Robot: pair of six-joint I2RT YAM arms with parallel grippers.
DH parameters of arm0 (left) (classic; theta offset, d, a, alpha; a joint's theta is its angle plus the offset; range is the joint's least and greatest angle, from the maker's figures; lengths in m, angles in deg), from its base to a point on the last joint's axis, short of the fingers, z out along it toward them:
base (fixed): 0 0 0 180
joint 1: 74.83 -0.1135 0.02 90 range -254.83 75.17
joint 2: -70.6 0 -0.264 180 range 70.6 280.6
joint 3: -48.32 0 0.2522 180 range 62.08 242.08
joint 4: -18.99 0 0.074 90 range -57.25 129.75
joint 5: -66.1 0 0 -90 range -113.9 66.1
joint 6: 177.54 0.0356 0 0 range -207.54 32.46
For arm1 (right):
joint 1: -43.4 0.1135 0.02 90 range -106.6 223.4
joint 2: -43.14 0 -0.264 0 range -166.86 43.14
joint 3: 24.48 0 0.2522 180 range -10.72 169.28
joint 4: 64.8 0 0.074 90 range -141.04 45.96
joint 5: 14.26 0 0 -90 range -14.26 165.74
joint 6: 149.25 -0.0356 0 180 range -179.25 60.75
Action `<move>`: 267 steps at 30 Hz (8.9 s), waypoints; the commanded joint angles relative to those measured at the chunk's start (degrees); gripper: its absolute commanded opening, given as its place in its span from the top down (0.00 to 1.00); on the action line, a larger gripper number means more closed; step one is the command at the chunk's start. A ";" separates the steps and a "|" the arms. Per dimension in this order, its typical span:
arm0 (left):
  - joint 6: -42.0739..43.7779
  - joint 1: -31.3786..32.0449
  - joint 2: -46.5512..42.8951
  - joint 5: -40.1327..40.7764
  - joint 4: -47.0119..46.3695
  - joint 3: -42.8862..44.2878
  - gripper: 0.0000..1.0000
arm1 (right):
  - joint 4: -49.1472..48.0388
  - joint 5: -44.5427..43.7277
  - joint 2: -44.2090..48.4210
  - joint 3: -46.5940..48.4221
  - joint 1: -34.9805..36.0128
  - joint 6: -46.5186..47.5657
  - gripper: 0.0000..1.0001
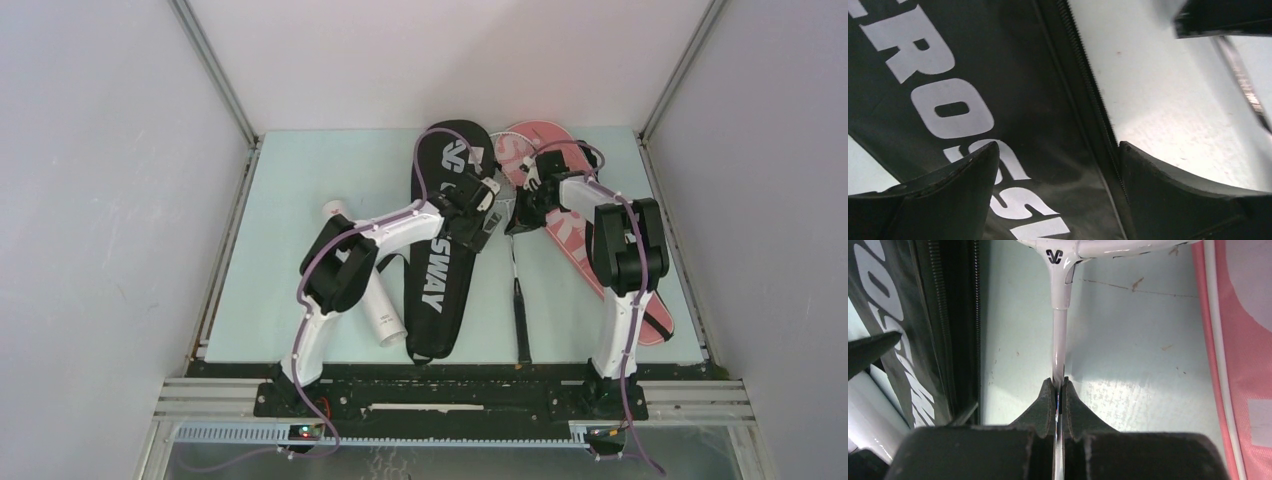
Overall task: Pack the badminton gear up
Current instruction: Pick up the racket from the center of the board, then open the racket bag at the center of the board, then place the racket in the racket bag, then pick up the racket bag from the center of the board.
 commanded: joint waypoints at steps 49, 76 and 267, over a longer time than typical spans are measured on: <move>-15.42 -12.40 -10.96 -16.22 -3.63 4.23 1.00 | 16.71 7.00 40.81 -22.96 -6.50 23.16 1.00; -20.04 -14.83 -11.02 -24.96 -6.66 6.20 1.00 | 15.14 12.32 27.12 -23.19 3.35 24.45 1.00; -15.59 -13.52 -22.92 -44.48 -14.85 -22.42 0.21 | 30.52 -9.39 2.17 36.65 8.09 18.26 1.00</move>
